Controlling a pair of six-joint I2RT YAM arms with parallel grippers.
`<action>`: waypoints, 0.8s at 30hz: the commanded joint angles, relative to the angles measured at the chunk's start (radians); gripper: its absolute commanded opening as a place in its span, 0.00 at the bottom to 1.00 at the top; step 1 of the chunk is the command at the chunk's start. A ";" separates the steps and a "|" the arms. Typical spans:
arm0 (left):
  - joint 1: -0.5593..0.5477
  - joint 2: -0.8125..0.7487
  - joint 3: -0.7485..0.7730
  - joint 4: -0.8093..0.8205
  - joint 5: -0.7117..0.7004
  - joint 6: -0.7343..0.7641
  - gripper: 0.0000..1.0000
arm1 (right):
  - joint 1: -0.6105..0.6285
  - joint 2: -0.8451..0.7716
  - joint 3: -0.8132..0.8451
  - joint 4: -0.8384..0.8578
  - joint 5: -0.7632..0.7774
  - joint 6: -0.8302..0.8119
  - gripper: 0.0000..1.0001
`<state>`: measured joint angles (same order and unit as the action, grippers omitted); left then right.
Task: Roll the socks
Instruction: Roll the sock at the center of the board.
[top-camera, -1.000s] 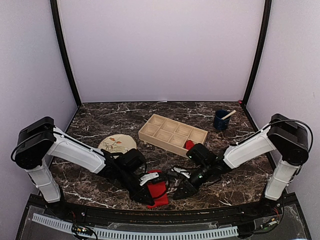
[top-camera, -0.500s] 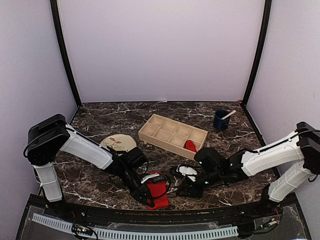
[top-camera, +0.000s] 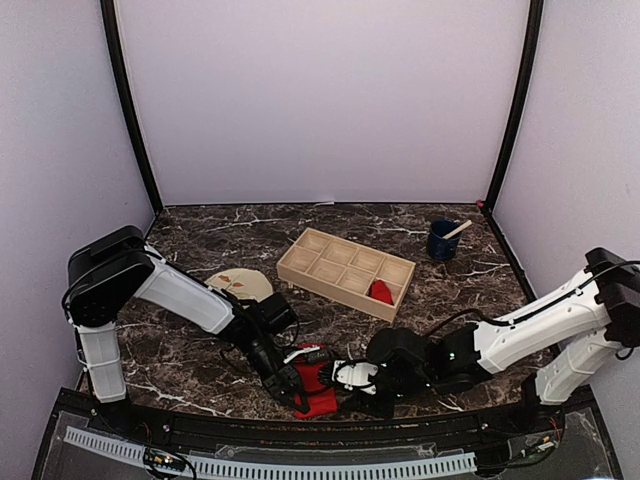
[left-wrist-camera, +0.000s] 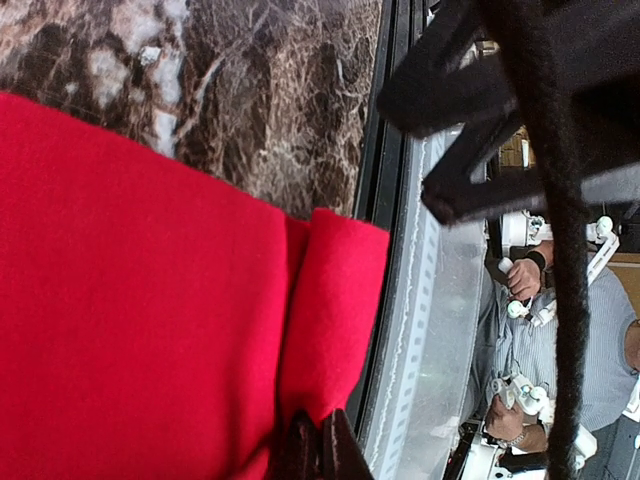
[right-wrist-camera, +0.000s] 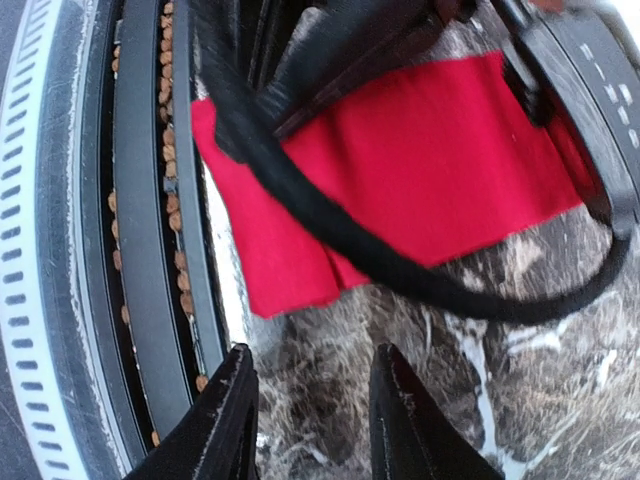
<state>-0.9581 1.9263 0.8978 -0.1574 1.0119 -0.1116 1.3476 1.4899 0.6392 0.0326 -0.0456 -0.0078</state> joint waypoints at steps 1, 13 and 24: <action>0.006 0.010 0.014 -0.061 0.006 0.034 0.00 | 0.043 0.055 0.066 -0.021 0.063 -0.069 0.37; 0.016 0.019 0.015 -0.086 0.026 0.059 0.00 | 0.080 0.148 0.145 -0.061 0.090 -0.145 0.40; 0.018 0.035 0.024 -0.101 0.038 0.071 0.00 | 0.085 0.172 0.168 -0.062 0.113 -0.182 0.39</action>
<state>-0.9451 1.9488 0.9104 -0.2115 1.0550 -0.0647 1.4216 1.6463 0.7765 -0.0322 0.0471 -0.1642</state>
